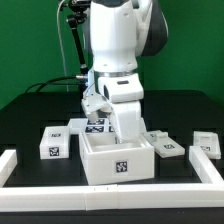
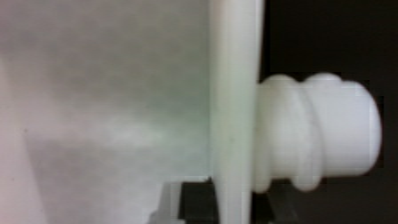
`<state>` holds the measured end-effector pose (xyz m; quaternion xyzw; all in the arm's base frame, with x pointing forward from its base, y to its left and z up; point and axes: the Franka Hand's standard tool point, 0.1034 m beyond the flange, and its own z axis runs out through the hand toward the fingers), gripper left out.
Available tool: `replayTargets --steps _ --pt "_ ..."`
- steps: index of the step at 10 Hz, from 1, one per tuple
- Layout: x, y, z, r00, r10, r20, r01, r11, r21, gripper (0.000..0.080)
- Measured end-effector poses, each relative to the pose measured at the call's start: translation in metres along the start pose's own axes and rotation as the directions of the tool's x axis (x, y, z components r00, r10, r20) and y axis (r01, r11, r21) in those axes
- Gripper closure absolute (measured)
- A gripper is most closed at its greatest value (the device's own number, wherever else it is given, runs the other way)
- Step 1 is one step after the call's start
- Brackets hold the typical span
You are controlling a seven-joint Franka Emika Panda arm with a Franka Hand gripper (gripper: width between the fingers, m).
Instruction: Assemble cabinet
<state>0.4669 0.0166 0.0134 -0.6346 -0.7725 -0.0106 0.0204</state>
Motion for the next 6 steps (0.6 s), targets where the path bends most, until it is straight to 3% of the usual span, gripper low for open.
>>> replayTargets --steps 2,6 --pt "0.015 0.022 0.000 0.998 0.060 -0.006 -0.060 0.998 -0.022 0.0764" --pt "0.060 0.042 0.001 0.984 0.179 -0.016 -0.179 0.983 -0.035 0.0764"
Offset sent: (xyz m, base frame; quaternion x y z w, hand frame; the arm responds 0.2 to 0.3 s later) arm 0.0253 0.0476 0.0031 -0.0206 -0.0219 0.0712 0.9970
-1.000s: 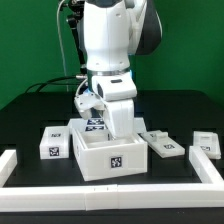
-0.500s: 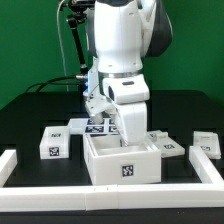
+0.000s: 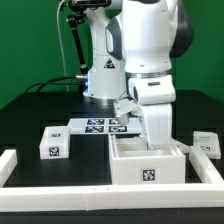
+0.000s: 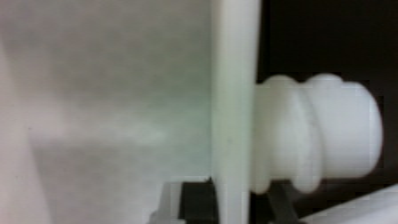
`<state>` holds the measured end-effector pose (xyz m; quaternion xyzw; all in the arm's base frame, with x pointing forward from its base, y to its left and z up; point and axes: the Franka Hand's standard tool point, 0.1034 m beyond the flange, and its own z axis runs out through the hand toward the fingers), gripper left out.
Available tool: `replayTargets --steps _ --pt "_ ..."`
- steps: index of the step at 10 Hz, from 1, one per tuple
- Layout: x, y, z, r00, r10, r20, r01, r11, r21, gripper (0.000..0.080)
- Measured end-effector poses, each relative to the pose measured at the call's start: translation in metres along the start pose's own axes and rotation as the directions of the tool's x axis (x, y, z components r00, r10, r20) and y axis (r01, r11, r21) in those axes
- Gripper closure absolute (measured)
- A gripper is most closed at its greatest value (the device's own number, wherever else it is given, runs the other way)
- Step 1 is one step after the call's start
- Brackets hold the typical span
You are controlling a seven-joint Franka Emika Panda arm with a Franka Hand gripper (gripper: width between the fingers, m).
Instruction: Assemble cabinet
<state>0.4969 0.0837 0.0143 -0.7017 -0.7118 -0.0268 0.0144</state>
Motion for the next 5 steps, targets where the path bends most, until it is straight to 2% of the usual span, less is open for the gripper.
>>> replayTargets --steps 2,5 --pt "0.013 0.003 0.001 1.000 -0.018 -0.005 0.018 1.000 -0.006 0.0764" --pt "0.015 0.015 0.001 0.999 -0.031 -0.006 0.031 0.999 -0.010 0.0764"
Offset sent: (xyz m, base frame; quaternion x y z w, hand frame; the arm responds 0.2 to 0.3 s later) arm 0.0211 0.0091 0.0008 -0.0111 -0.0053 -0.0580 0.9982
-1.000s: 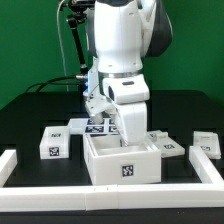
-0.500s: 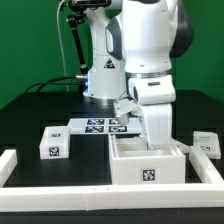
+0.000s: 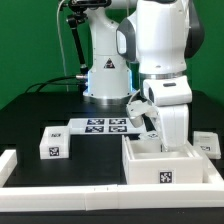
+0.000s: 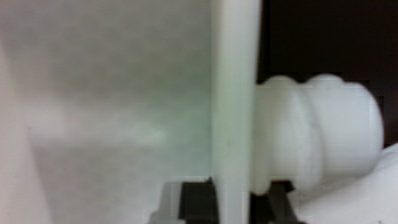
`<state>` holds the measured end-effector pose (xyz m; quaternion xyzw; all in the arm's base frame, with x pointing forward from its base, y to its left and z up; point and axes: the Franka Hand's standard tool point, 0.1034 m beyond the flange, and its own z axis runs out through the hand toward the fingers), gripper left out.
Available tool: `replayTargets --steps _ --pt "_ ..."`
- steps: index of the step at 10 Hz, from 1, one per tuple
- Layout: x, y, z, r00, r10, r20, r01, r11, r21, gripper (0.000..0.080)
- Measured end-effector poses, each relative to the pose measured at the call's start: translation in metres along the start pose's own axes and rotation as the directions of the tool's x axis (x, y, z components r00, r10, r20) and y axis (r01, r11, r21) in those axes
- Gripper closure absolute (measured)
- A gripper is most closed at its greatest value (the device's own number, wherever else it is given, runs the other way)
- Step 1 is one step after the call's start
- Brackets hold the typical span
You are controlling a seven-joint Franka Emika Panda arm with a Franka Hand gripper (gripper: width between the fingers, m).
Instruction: Assemble cabinet
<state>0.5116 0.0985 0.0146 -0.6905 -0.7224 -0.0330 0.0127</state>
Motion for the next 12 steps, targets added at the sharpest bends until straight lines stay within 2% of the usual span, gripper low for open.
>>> replayTargets --steps 2,4,7,8,9,10,11,12 --pt "0.0008 0.0074 0.0000 1.000 0.014 0.002 -0.014 1.000 0.007 0.0764" --pt "-0.0008 0.0082 0.0002 1.000 0.028 0.009 -0.028 0.999 0.030 0.0764" --pt "0.0035 0.0072 0.0005 0.996 0.086 0.011 -0.086 0.996 0.030 0.0764" --pt "0.0028 0.0073 0.0004 0.996 0.088 0.011 -0.089 0.996 0.030 0.0666" --pt "0.0027 0.0073 0.0005 0.996 0.089 0.011 -0.089 0.996 0.030 0.0531" --pt "0.0025 0.0073 0.0005 0.996 0.089 0.011 -0.089 0.996 0.030 0.0531" --pt "0.0023 0.0073 0.0005 0.996 0.089 0.011 -0.090 0.996 0.030 0.0347" --pt "0.0022 0.0073 0.0004 0.996 0.090 0.011 -0.090 0.996 0.029 0.0213"
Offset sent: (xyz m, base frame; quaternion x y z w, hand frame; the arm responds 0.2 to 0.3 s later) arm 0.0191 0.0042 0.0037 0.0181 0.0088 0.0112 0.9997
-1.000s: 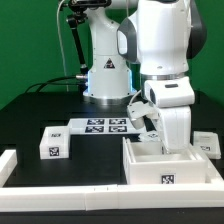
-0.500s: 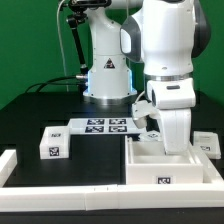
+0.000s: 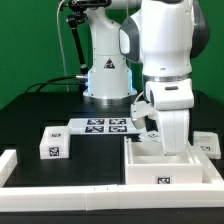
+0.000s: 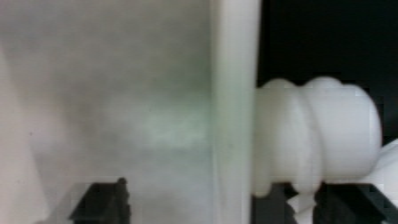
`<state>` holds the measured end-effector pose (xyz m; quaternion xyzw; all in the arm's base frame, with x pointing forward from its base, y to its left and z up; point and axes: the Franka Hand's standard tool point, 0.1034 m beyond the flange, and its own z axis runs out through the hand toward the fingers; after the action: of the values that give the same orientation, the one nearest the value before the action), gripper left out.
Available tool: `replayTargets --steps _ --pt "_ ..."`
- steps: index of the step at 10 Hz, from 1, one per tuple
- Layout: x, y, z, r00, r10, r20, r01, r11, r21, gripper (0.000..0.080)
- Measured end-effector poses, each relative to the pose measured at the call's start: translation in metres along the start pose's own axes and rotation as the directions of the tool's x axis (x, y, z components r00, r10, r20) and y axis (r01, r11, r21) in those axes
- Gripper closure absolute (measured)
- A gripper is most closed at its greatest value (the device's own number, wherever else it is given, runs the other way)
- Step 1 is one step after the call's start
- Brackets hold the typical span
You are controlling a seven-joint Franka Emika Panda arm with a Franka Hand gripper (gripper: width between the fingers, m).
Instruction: Assemble cabinet
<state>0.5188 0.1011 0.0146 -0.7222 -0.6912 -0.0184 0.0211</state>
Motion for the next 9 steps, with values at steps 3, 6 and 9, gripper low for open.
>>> replayTargets --steps 3,6,9 --pt "-0.002 -0.013 -0.017 1.000 0.004 0.002 -0.004 1.000 -0.026 0.0015" --pt "0.010 -0.030 -0.051 0.996 0.089 0.008 -0.088 0.994 -0.062 0.0002" --pt "0.047 -0.059 -0.050 0.981 0.190 -0.024 -0.192 0.978 -0.082 0.0002"
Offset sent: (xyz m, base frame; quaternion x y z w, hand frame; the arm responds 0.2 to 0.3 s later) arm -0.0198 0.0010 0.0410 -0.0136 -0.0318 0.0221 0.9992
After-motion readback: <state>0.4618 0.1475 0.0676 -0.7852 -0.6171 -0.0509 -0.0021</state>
